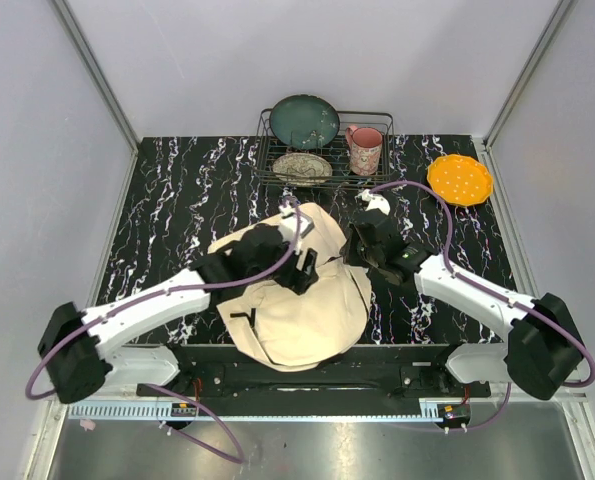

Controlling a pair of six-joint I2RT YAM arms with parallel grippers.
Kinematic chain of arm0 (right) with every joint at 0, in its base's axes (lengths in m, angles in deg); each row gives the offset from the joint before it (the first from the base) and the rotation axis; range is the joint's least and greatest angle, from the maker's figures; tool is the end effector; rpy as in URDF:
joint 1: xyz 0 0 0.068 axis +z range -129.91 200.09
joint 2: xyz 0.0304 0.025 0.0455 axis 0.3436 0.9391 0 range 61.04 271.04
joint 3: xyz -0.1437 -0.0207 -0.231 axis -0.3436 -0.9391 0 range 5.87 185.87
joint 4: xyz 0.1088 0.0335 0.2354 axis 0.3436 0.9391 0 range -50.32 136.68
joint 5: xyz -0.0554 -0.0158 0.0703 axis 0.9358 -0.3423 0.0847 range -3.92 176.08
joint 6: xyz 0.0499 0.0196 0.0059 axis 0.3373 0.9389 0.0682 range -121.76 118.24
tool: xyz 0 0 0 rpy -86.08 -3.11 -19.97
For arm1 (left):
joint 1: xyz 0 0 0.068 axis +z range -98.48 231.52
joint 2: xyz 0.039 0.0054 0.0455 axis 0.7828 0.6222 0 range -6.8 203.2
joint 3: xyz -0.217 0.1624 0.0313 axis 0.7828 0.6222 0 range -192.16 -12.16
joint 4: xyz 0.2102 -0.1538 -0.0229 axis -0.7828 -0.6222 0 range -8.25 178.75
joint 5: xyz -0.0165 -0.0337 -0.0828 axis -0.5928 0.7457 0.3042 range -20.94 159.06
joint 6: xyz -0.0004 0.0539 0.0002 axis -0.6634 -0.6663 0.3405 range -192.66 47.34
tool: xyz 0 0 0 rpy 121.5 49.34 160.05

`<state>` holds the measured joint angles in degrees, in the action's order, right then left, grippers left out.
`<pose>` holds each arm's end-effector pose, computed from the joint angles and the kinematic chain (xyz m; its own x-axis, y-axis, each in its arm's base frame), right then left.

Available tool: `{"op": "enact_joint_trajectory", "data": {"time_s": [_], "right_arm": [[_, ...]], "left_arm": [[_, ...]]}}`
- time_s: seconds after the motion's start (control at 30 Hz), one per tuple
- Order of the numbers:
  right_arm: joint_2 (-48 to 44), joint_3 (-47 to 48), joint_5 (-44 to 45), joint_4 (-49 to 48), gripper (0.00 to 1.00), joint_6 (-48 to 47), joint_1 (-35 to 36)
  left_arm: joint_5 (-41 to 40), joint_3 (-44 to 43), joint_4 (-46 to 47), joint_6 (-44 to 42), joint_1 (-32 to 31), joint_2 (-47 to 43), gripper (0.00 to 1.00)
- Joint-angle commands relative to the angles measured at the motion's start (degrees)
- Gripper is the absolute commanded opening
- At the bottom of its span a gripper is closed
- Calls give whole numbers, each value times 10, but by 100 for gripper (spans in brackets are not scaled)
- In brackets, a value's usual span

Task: Pack the student bag
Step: Zip the student bag at the center of the board.

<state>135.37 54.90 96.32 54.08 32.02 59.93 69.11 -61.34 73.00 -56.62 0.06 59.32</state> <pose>0.2188 0.1743 0.2476 -0.6997 0.1288 -0.7028 -0.1639 0.9285 0.3333 0.1603 -0.2012 0.2818 -0.5396 0.2339 -0.8087 0.6592 0.7149 -0.2331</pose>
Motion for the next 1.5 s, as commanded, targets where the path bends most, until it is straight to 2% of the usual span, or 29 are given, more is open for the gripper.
{"op": "enact_joint_trajectory", "data": {"time_s": [0.0,0.2,0.33,0.43,0.47,0.53,0.67,1.0,1.13,1.37,1.47], "right_arm": [[-24,13,0,-8,0,-6,-5],[-36,21,7,1,0,-10,-5],[-43,23,7,4,0,-13,-6],[-45,24,12,8,0,-15,-5],[-46,23,13,8,0,-15,-5],[-44,20,14,6,0,-13,-5],[-18,3,10,-9,0,-5,-5],[24,-29,63,-17,0,37,-6],[34,-22,87,-10,0,45,-9],[13,-42,113,11,0,71,-25],[-10,-55,76,-2,0,61,-25]], "left_arm": [[58,-49,39,-71,-25,75,75],[20,-61,32,-92,-36,135,74],[-23,-62,22,-90,-38,165,67],[-45,-54,20,-79,-39,171,42],[-48,-52,15,-77,-38,172,23],[-52,-45,5,-76,-39,168,0],[-99,-16,-14,-51,-39,138,0],[-174,73,-84,20,-38,-21,0],[-201,88,-123,70,-39,-30,0],[-247,90,-154,105,-36,-34,0],[-218,90,-141,89,-37,-38,0]]}}
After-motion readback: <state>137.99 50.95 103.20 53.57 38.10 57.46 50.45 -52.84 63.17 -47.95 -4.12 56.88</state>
